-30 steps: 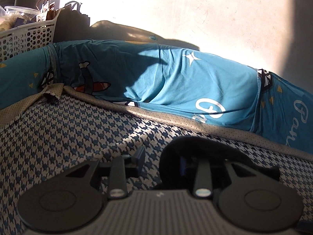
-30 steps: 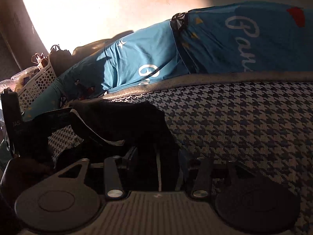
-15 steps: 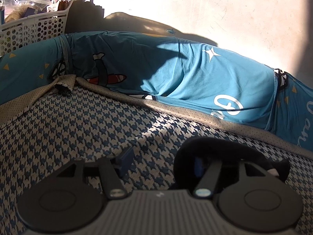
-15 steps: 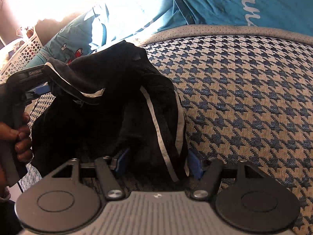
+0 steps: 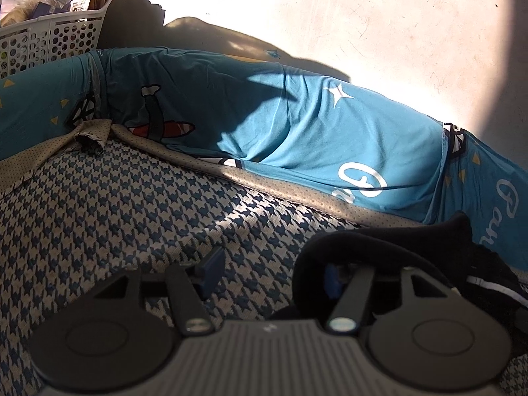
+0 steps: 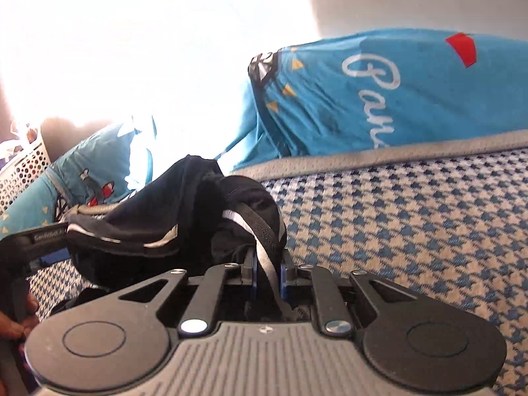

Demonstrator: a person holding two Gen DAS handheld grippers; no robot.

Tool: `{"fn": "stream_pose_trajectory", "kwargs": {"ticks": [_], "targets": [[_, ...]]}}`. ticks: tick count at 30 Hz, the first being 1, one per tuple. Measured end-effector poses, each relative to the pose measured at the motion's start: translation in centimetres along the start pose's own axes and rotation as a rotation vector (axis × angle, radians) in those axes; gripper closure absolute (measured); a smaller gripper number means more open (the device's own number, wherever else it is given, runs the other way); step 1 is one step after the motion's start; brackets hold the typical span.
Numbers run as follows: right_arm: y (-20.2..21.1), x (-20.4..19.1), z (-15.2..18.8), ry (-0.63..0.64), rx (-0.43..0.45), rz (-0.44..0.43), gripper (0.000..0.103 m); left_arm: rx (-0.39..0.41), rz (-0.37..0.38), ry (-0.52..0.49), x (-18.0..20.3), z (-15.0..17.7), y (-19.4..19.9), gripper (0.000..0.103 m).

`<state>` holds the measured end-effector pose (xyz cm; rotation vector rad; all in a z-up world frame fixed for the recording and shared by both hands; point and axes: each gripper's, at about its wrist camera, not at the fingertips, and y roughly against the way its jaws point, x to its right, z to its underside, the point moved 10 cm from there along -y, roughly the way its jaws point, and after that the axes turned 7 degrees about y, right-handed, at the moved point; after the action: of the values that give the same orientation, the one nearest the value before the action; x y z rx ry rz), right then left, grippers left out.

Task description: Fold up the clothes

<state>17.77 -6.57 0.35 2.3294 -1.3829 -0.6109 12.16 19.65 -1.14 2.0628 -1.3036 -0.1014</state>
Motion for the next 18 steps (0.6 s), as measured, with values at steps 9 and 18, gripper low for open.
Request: {"fn": "stream_pose_trajectory", "kwargs": {"ticks": [9, 18], "targets": [[-0.9, 4.3, -1.5, -0.129, 0.025, 0.157, 0.078, -0.030, 0.033, -0.003, 0.7, 0.4, 0.0, 0.015], [-0.2, 5.5, -0.4, -0.193, 0.005, 0.142, 0.051, -0.005, 0.101, 0.082, 0.4, -0.9, 0.9, 0.000]]}}
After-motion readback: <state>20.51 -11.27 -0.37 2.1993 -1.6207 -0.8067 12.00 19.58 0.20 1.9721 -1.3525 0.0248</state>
